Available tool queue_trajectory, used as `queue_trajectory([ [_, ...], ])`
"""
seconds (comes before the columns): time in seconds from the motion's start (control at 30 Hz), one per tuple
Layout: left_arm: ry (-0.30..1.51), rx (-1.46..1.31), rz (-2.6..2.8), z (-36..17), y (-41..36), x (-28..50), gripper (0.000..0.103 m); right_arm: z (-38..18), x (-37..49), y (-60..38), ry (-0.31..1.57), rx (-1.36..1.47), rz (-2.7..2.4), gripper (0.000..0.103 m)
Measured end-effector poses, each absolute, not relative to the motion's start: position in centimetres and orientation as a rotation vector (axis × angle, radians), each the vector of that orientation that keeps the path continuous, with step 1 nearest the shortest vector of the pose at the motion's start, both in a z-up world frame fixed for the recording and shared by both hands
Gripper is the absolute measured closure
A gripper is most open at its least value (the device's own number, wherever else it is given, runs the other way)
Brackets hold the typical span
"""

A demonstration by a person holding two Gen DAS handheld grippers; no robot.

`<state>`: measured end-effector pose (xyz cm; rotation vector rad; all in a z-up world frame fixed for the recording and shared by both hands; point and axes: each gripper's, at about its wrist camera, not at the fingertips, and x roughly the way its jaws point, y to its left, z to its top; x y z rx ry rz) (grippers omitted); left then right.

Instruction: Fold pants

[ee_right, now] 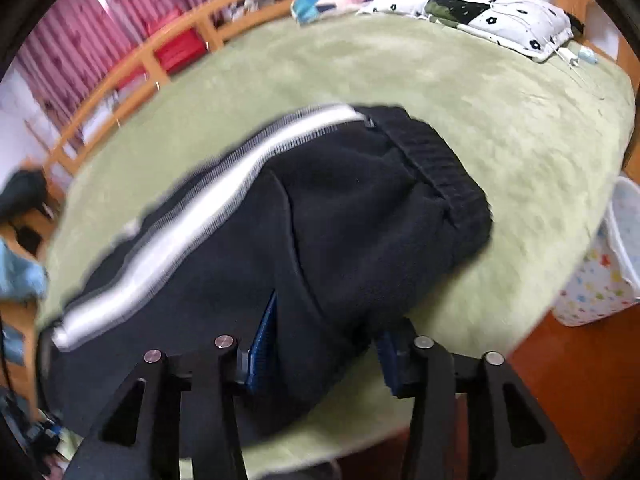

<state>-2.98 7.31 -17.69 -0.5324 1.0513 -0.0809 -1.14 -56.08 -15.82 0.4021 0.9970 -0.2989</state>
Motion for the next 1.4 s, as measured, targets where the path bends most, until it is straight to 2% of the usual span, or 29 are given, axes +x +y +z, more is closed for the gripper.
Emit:
queue_trajectory([
  [0.07,0.984,-0.464,-0.049,-16.2,8.6,-4.4,0.034,-15.4,-2.5,-54.9,0.993,0.362,-0.308,0.049],
  [0.13,0.911,-0.397,-0.039,-14.5,9.4,-4.7,0.033,-14.2,-3.6,-53.2,0.967,0.336,-0.304,0.049],
  [0.33,0.892,-0.312,0.022,-14.5,7.7,-0.1,0.030,-11.7,-4.6,-49.3,0.909,0.365,-0.262,0.045],
  [0.37,0.896,-0.315,0.023,-15.2,7.5,0.1,0.032,-11.4,-4.5,-48.6,0.907,0.370,-0.255,0.045],
  [0.47,0.889,-0.356,-0.036,-16.0,7.8,2.0,0.077,-11.2,-4.0,-46.7,0.909,0.375,-0.243,0.045],
  [0.53,0.869,-0.412,-0.068,-15.4,9.3,2.6,0.087,-11.2,-3.7,-45.6,0.911,0.376,-0.237,0.045],
  [0.67,0.741,-0.307,0.059,-12.0,12.9,5.2,0.089,-11.6,-2.5,-43.8,0.904,0.387,-0.226,0.045],
  [0.83,0.697,-0.330,0.152,-10.1,19.0,10.4,0.089,-12.8,-0.8,-41.9,0.919,0.406,-0.211,0.045],
  [0.93,0.727,-0.331,0.201,-9.9,21.0,13.0,0.082,-13.4,0.1,-41.0,0.934,0.390,-0.212,0.045],
  [1.03,0.727,-0.312,0.240,-8.6,20.9,14.2,0.061,-13.7,0.6,-39.8,0.948,0.363,-0.215,0.045],
  [1.1,0.711,-0.325,0.197,-7.8,20.6,13.4,0.037,-13.6,0.7,-38.8,0.950,0.354,-0.203,0.045],
  [1.23,0.730,-0.312,0.077,-7.7,18.4,10.1,0.034,-13.3,0.5,-37.1,0.949,0.335,-0.172,0.045],
  [1.4,0.861,-0.476,-0.146,-12.4,16.3,3.7,0.034,-13.4,-0.1,-34.7,0.951,0.340,-0.122,0.045],
])
